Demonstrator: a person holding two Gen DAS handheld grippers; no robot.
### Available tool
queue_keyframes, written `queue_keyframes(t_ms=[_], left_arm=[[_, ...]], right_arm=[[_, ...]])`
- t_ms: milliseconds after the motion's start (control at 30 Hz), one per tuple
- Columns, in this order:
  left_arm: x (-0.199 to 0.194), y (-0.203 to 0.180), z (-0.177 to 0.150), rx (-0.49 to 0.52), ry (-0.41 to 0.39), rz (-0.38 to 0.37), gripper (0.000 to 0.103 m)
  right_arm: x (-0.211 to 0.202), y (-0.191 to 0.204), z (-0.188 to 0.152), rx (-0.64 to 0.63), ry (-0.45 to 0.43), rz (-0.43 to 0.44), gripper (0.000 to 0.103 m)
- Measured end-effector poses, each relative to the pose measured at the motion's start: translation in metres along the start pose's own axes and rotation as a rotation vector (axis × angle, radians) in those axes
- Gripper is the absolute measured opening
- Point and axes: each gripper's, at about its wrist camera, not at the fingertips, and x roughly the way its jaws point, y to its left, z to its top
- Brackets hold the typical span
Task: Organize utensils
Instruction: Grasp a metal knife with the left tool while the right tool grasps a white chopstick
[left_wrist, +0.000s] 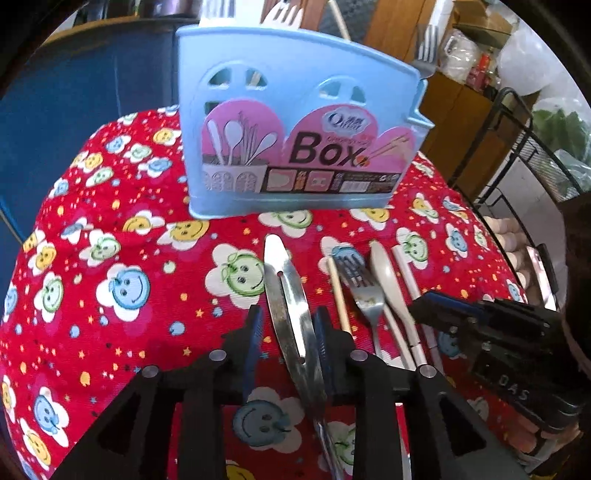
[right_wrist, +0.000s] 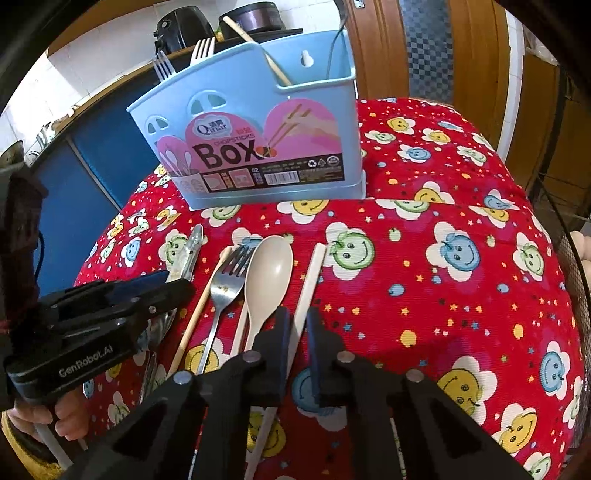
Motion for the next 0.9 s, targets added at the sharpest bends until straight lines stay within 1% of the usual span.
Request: queue_keyframes(t_ms=[133,200,233,267,367,600,700,767,900], left_arm=[[0.000,0.007,0.000,-0.021,-0.001,-0.035,0.029],[0.000,0.011,0.001,-0.043,0.002,-0.080,0.028],[0.000,0.014,0.002,-0.055,0.000,-0.108,0.022],[0.000,0.016,0.002,-0.063,0.001,-0.135,0.013],[0.001,0.020,0.001,-0.082,0.006,-0.171,0.005],[-0.001,0.014,-0.003,-0.052,-0.001,-0.170,0.004],[0.006,0.010,-0.002,-0.051,0.023,-0.157,0.006],[0.009,0.009,0.000,-0.052,0.033,-0.159,0.008],[0.017,0.006,0.007,-0.040,0.064,-0.174,0.008]], right_arm=[[0.000,-0.003,0.001,0.007,0.002,0.014,0.011],[0.000,-0.006,0.001,0.026,0.003,0.032,0.011],[0.000,-0.008,0.002,0.039,0.004,0.043,0.010],[0.000,-0.010,0.002,0.049,0.005,0.053,0.010],[-0.002,-0.012,0.002,0.057,-0.004,0.054,0.009],[-0.004,-0.015,0.002,0.064,-0.005,0.053,0.008],[-0.002,-0.015,0.003,0.057,0.008,0.048,0.008],[0.000,-0.014,0.004,0.048,0.022,0.047,0.008],[0.007,-0.013,0.010,0.040,0.064,0.046,0.009]])
